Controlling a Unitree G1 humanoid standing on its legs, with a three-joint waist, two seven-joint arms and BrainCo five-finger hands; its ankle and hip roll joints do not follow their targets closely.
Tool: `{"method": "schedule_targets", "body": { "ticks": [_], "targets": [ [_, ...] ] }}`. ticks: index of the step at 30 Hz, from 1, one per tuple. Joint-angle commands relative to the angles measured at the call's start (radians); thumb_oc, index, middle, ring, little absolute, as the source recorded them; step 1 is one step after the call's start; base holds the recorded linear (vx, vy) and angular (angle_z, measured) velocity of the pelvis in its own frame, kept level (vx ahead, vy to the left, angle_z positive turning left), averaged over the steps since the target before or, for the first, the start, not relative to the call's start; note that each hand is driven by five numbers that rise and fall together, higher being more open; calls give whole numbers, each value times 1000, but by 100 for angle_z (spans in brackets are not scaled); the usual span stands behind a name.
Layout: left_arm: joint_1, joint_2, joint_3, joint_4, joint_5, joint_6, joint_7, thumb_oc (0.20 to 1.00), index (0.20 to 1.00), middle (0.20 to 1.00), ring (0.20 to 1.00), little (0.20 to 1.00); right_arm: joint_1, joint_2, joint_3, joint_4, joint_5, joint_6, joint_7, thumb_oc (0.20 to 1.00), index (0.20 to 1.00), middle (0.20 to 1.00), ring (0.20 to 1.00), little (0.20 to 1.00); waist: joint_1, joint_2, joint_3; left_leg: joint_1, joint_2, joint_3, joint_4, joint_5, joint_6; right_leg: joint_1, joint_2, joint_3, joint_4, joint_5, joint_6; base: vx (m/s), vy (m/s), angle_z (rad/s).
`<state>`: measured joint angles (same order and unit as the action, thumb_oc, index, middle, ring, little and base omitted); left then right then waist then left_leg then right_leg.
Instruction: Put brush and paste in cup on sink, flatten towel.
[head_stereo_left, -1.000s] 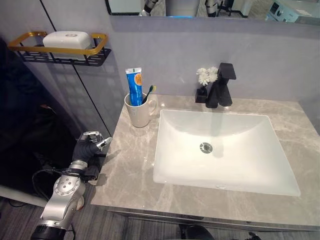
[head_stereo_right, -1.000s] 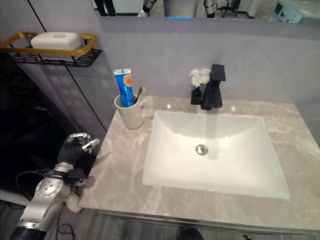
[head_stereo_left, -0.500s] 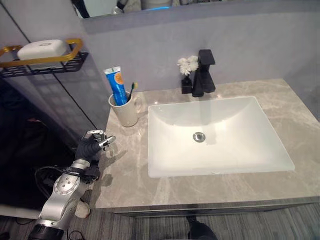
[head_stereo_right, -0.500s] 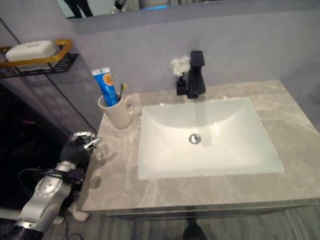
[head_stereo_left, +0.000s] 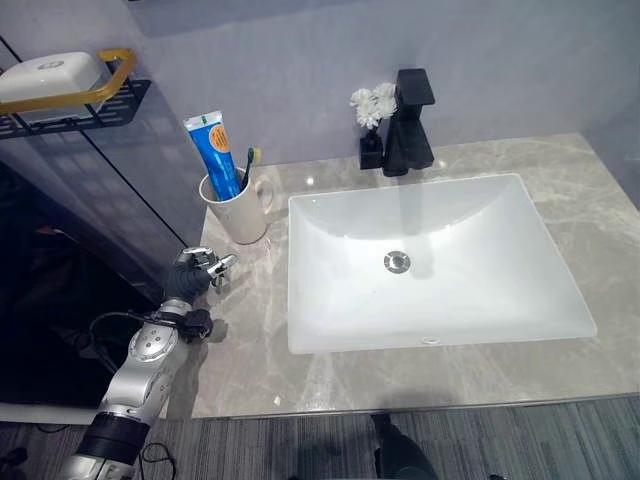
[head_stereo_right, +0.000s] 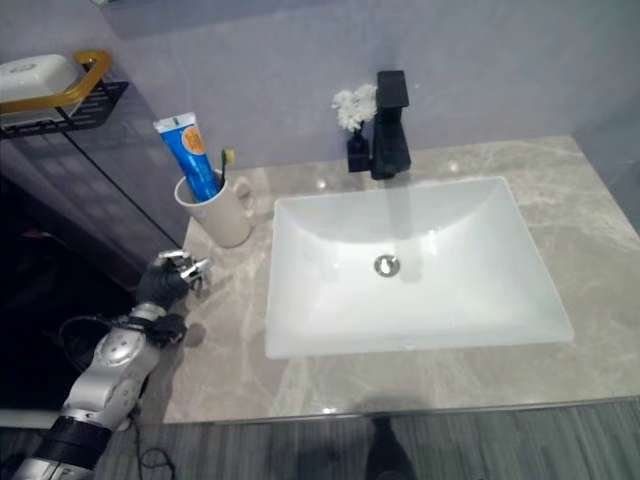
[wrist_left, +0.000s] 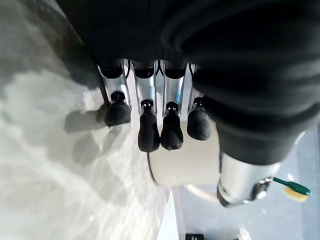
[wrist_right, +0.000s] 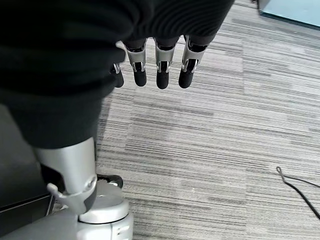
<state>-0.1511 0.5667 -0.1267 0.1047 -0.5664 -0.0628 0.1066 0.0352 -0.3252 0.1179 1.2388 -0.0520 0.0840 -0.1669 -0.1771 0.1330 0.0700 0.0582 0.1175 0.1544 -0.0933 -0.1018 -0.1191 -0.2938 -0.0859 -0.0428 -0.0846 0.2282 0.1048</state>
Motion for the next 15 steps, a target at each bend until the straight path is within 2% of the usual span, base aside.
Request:
{"method": "schedule_targets", "body": {
  "ticks": [1, 5, 15],
  "targets": [
    [-54, 15, 16, 59, 34, -37, 22, 200, 200, 200, 200, 200, -10, 8, 30, 2, 20, 1, -4, 1000, 1000, 1000, 1000, 1000, -13, -34, 22, 40, -46, -24, 6, 9, 19, -26, -54, 9, 103, -101, 65, -13, -36, 17],
    [-145, 14, -28, 122, 23, -44, 41, 200, 200, 200, 200, 200, -42, -4, 52, -18, 28, -2, -15, 1000, 1000, 1000, 1000, 1000, -22, -22, 30, 18, -42, -22, 6, 16, 14, -46, -51, 6, 107, -99, 65, -39, -18, 6],
    [-322, 35, -100, 214, 20, -64, 81, 200, 200, 200, 200, 200, -56, -10, 77, 1, 29, 1, -37, 1000, 1000, 1000, 1000, 1000, -36, -27, 62, -33, -46, -12, 6, 27, 13, -116, -52, 21, 124, -79, 65, -27, 1, -2]
  ]
}}
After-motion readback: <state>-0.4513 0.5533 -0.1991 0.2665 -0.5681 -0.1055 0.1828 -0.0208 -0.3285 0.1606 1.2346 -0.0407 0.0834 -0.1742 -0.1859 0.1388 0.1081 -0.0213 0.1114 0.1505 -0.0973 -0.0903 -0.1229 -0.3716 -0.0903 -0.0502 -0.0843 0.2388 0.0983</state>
